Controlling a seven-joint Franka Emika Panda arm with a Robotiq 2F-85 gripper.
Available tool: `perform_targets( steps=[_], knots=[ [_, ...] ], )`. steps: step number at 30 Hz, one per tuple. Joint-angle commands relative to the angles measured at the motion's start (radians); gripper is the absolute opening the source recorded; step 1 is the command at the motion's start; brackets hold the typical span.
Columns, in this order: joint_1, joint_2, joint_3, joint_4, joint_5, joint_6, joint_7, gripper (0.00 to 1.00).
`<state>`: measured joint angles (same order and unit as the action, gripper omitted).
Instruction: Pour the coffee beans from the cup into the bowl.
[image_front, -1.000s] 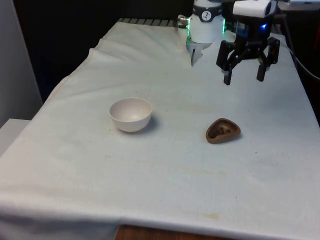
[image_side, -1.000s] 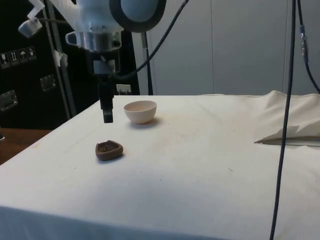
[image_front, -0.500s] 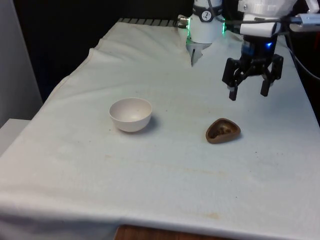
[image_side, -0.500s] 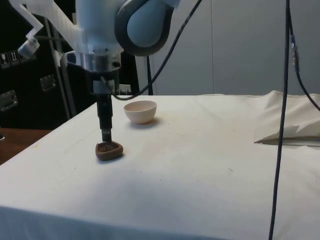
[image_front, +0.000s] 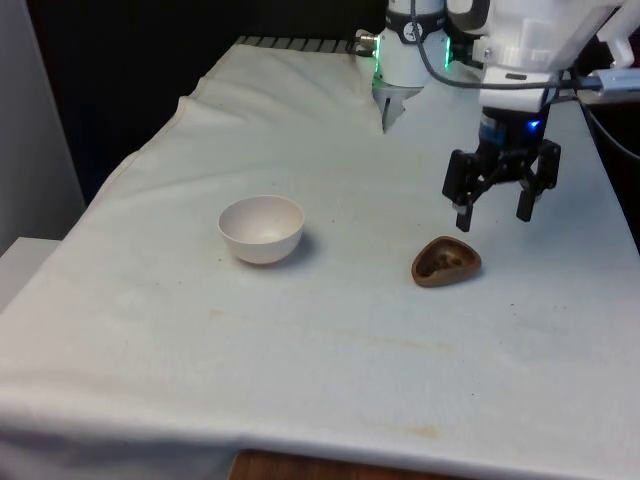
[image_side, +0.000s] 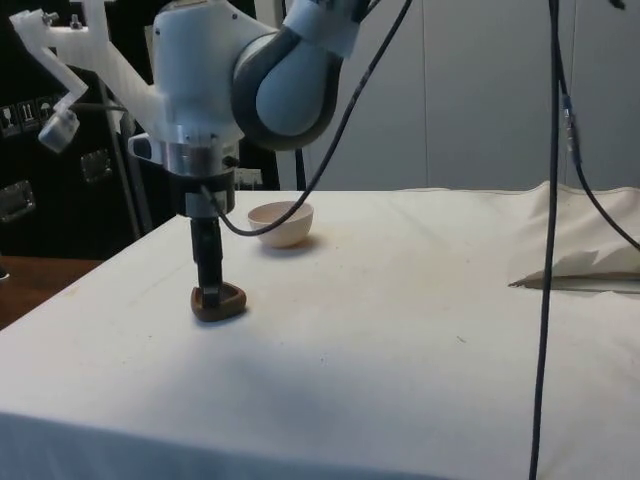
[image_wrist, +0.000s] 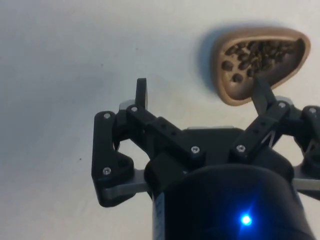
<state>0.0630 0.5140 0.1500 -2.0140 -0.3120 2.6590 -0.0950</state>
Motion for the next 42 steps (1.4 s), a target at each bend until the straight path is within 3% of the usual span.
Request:
perform_targets(
  steps=[1,2,3,4,7,23,24,25,28,34,35,36,42],
  knots=[
    [-0.008,0.012,0.001,0.012,0.004,-0.006,-0.017,1.00],
    [-0.010,0.016,0.001,0.017,0.006,-0.010,-0.022,1.00],
    [-0.004,0.010,-0.004,0.011,0.000,-0.003,-0.011,1.00],
    [-0.012,0.019,0.001,0.021,0.007,-0.015,-0.027,1.00],
    [-0.014,0.028,0.001,0.032,0.006,-0.031,-0.039,1.00],
    [-0.001,0.063,-0.014,0.076,-0.023,-0.092,-0.065,1.00],
    [-0.009,0.061,-0.004,0.071,-0.012,-0.087,-0.073,1.00],
    [0.000,0.066,-0.015,0.081,-0.027,-0.096,-0.063,1.00],
    [0.003,0.072,-0.019,0.090,-0.042,-0.104,-0.055,1.00],
    [0.003,0.074,-0.020,0.092,-0.085,-0.114,-0.027,1.00],
    [-0.009,0.073,-0.006,0.089,-0.069,-0.110,-0.042,1.00],
    [0.003,0.075,-0.020,0.093,-0.091,-0.115,-0.023,1.00],
    [-0.006,0.092,-0.010,0.094,-0.097,-0.101,-0.021,1.00]
  ],
)
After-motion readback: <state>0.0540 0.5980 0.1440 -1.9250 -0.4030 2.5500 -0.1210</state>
